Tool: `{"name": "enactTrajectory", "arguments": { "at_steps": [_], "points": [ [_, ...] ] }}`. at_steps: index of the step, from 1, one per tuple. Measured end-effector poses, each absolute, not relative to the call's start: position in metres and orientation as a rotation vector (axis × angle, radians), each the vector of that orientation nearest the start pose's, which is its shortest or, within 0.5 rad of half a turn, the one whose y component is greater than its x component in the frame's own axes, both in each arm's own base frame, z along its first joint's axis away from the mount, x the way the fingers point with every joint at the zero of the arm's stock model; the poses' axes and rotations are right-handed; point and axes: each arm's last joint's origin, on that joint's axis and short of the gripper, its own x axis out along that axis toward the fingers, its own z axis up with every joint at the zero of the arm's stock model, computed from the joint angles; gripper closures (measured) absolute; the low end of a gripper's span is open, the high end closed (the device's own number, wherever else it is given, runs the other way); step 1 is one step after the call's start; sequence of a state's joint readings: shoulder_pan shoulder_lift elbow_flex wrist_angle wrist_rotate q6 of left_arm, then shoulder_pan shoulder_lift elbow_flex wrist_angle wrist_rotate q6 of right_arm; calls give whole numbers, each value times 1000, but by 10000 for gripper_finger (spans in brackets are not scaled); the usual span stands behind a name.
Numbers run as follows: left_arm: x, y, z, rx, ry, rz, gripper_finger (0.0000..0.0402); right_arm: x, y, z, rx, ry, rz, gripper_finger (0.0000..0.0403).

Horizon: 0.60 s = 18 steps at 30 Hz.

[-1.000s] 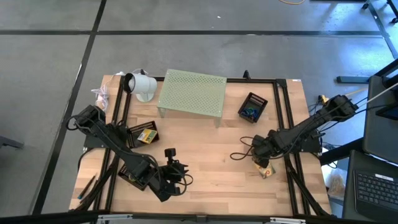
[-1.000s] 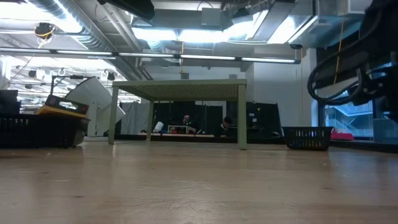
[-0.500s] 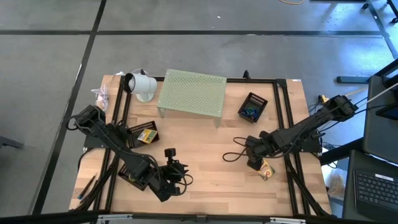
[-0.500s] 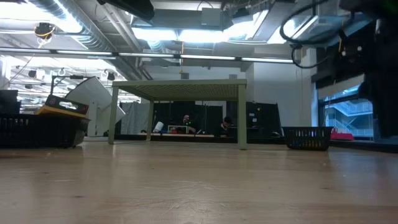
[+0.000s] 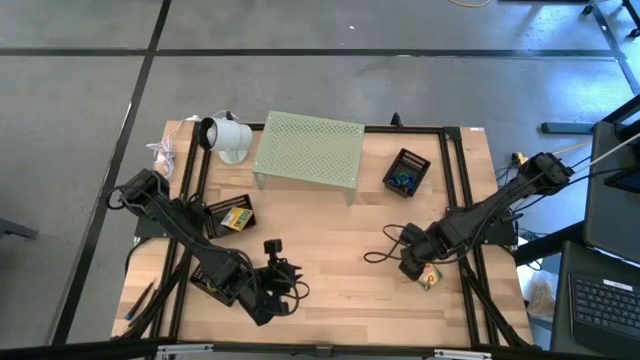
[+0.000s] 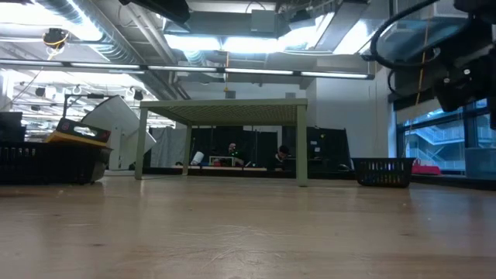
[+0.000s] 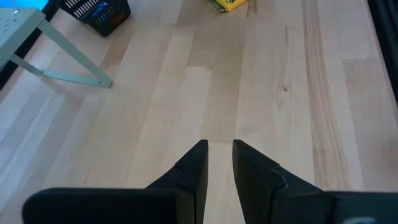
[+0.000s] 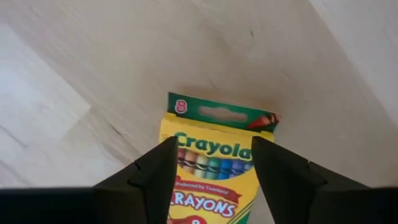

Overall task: Pick & Place Office Desk Supplies
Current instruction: Put the yellow crayon box into the middle left black bin

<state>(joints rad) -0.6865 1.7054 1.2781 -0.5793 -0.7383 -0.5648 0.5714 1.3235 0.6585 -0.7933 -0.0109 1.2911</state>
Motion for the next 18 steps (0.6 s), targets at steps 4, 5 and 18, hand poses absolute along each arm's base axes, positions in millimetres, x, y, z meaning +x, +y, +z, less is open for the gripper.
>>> {"name": "enactTrajectory", "arguments": {
  "at_steps": [4, 5, 18],
  "points": [
    [284, -207, 243, 120, 705, 253, 336, 160, 104, 153, 633, 1455, -510, 160],
    [284, -207, 243, 120, 705, 253, 336, 158, 103, 151, 643, 1466, -519, 153],
    [284, -207, 243, 120, 705, 253, 336, 160, 113, 150, 649, 1404, -448, 129]
  ]
}}
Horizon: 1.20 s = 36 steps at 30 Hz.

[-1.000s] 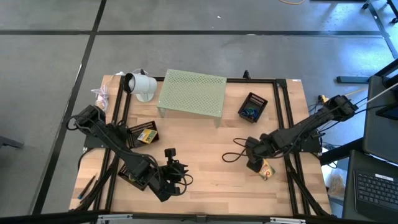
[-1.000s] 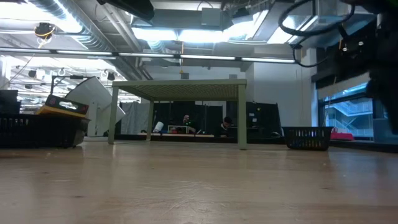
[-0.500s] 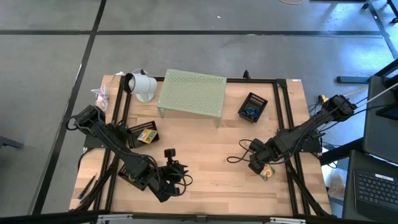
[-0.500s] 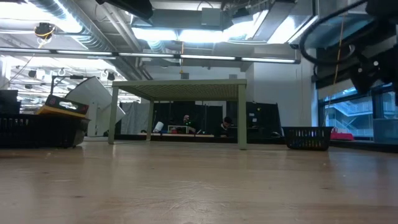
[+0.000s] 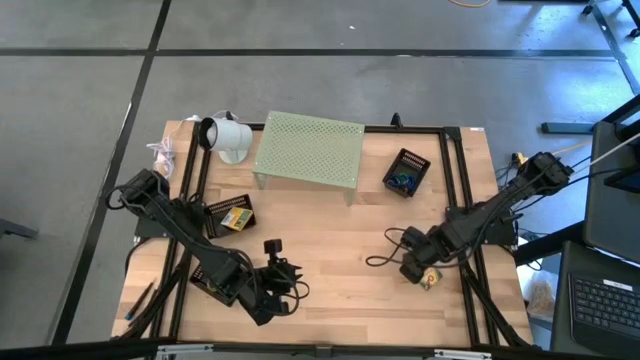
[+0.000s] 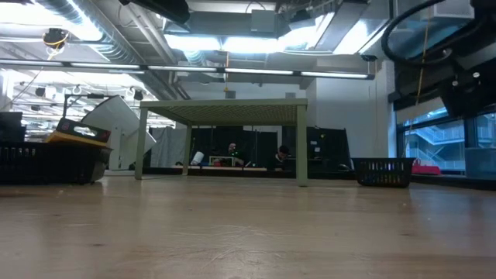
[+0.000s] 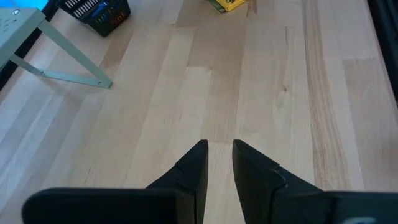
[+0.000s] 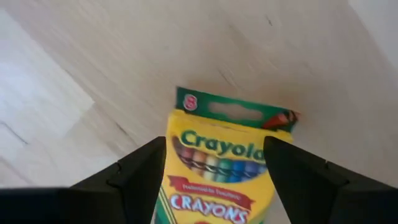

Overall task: Pick & Place Office Desk Supplies
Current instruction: Put the yellow crayon box into the middle left black bin

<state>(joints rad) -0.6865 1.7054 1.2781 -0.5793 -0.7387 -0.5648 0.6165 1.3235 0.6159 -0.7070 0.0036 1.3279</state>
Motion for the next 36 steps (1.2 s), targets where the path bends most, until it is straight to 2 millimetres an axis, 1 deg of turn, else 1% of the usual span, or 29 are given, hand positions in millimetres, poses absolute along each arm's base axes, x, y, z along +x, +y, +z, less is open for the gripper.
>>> {"name": "enactTrajectory", "arguments": {
  "at_steps": [13, 17, 21, 26, 32, 36],
  "points": [
    [284, -207, 243, 118, 709, 248, 336, 166, 122, 152, 667, 1296, -384, 129],
    [284, -207, 243, 119, 709, 248, 336, 167, 120, 153, 634, 1229, -423, 129],
    [284, -208, 243, 118, 709, 248, 336, 167, 120, 152, 645, 1226, -435, 129],
    [284, -208, 243, 119, 709, 247, 336, 170, 123, 143, 664, 1264, -470, 129],
    [284, -208, 243, 120, 709, 247, 336, 175, 127, 128, 599, 1307, -482, 129],
    [284, -208, 243, 120, 709, 247, 336, 181, 130, 129, 548, 1257, -440, 129]
  ]
}}
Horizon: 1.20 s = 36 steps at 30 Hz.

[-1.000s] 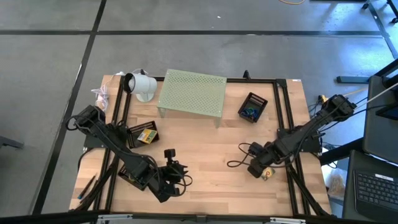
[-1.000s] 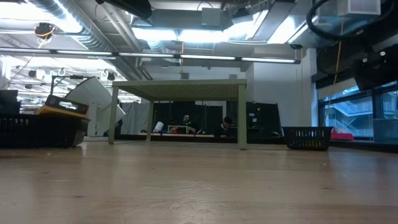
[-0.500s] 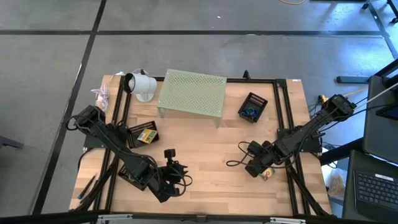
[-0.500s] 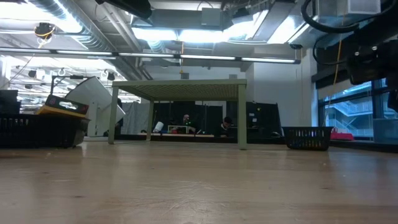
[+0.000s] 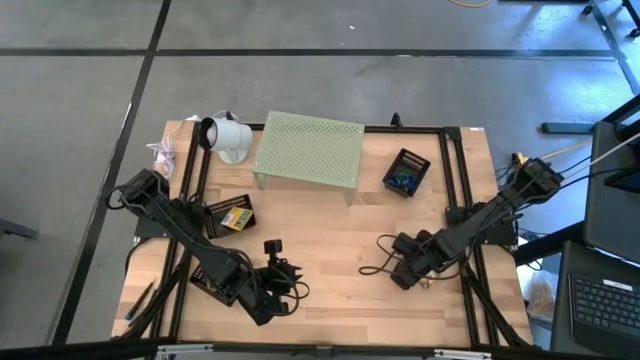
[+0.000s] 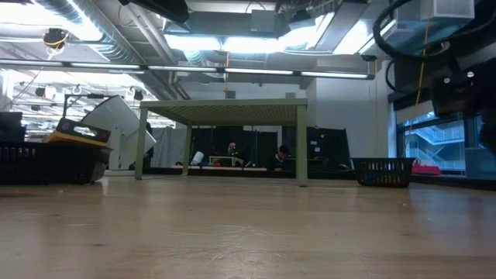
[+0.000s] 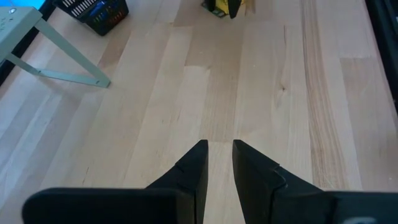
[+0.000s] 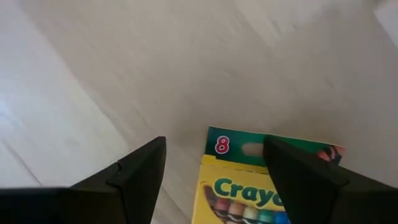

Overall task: Pick & Place Office Desk Supplies
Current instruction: Put the yellow crayon box into the middle left black bin

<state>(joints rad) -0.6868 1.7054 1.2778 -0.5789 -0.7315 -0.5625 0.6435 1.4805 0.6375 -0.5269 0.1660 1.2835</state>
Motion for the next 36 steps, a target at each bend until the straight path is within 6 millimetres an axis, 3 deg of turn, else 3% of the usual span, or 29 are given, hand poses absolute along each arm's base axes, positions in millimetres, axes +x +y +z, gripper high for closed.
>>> {"name": "enactTrajectory", "arguments": {
  "at_steps": [3, 11, 16, 27, 31, 36],
  "points": [
    [284, -208, 243, 120, 709, 247, 336, 189, 135, 133, 486, 1204, -361, 129],
    [284, -208, 243, 121, 710, 247, 336, 222, 160, 156, 385, 878, 121, 129],
    [285, -207, 243, 120, 699, 258, 336, 226, 165, 173, 418, 914, 164, 142],
    [309, -190, 251, 25, 577, 336, 330, 182, 173, 174, 609, 1537, -25, 193],
    [322, -185, 242, 65, 606, 288, 310, 168, 174, 163, 649, 1600, -124, 203],
    [346, -177, 224, 46, 601, 256, 273, 155, 161, 143, 723, 1602, -368, 210]
  ]
}}
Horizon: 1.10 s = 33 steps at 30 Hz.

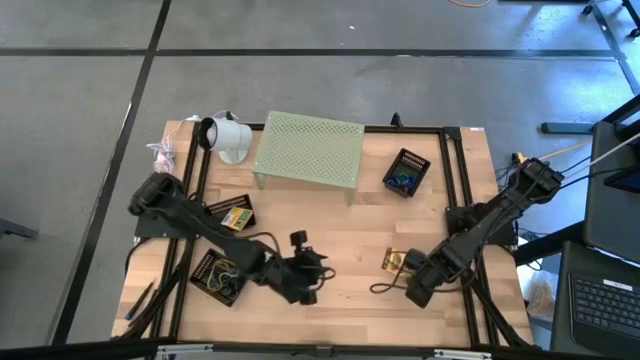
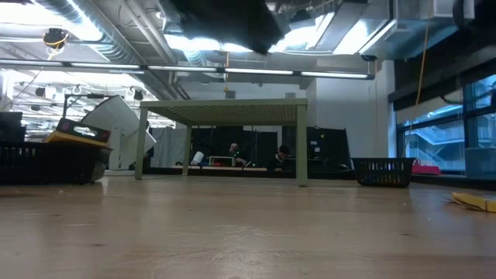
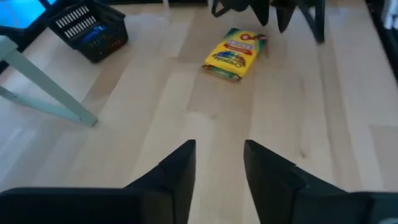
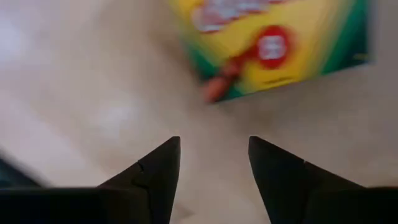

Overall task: Pick & Place Office Desk Supplies
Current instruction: Put the yellow crayon box into the middle left black bin

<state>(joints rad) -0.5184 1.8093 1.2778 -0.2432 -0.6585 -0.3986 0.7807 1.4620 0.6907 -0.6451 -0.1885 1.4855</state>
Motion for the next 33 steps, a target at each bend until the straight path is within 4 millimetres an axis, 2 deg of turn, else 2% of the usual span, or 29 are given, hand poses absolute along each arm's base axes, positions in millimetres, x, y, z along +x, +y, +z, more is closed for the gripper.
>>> {"name": "enactTrajectory", "arguments": {
  "at_steps": [4, 9, 18, 25, 28, 33],
  "points": [
    [363, -164, 214, -7, 587, 277, 248, 153, 156, 136, 712, 1547, -424, 218],
    [377, -145, 211, -150, 603, 233, 231, 160, 155, 136, 720, 1432, -424, 222],
    [384, -127, 210, -210, 636, 204, 233, 178, 148, 139, 556, 1169, -362, 223],
    [388, -114, 211, -289, 593, 306, 232, 177, 148, 138, 542, 1244, -321, 223],
    [398, -106, 201, -358, 565, 342, 232, 176, 148, 138, 530, 1234, -325, 223],
    [421, -96, 166, -481, 557, 278, 232, 177, 147, 139, 486, 1191, -339, 223]
  ]
}}
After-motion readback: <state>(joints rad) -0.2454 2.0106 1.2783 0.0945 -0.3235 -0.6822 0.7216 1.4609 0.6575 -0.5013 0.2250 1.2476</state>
